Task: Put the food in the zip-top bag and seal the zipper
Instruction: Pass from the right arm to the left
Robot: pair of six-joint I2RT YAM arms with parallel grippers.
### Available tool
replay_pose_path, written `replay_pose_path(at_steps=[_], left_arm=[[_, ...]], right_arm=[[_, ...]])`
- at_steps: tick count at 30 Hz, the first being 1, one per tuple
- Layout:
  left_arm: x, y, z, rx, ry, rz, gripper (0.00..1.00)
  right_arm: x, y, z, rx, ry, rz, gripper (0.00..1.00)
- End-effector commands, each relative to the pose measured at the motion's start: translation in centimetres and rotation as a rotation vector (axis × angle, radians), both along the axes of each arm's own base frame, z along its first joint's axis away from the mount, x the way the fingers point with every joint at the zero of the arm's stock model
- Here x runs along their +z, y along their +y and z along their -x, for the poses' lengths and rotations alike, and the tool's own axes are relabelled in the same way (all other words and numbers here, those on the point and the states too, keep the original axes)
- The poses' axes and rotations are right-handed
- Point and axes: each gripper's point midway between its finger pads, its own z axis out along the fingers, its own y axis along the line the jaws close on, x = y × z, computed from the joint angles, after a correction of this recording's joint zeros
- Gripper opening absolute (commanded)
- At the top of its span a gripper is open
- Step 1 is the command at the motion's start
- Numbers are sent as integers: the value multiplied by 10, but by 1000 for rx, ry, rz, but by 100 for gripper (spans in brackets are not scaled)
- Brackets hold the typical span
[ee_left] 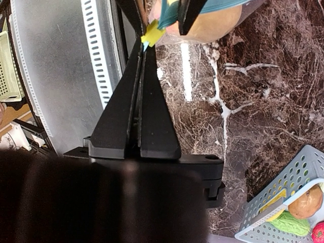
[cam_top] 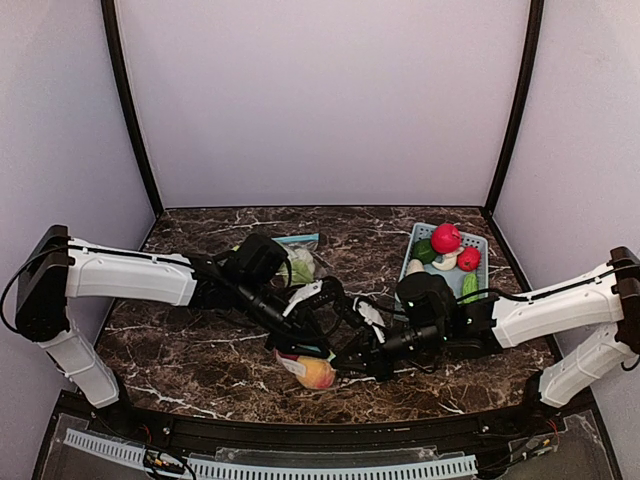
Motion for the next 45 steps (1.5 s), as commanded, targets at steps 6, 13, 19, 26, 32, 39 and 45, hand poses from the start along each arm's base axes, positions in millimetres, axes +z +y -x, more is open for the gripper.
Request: replay_pose_path(at_steps=[6, 13, 19, 26, 32, 39, 45], left_arm=[[2, -3, 12, -39, 64, -18, 11], [7, -1, 16, -43, 83, -22, 1], [10, 6, 7, 2, 4, -55, 1], [13, 16, -2, 43, -99, -95, 1], [10, 25, -4, 86, -120, -123, 1], [-5, 39, -4, 95, -144, -200, 1], [-14, 45, -5, 99, -160, -242, 1]], right_arm=[[11, 1, -15, -52, -16, -39, 0], [5, -3, -25, -106, -12, -10, 0], [2, -8, -27, -127, -24, 27, 0], [5, -13, -28, -125, -45, 53, 0], [-1, -11, -29, -125, -47, 67, 0], [0, -10, -28, -103, -58, 82, 0], [1, -16, -19, -60, -53, 99, 0]])
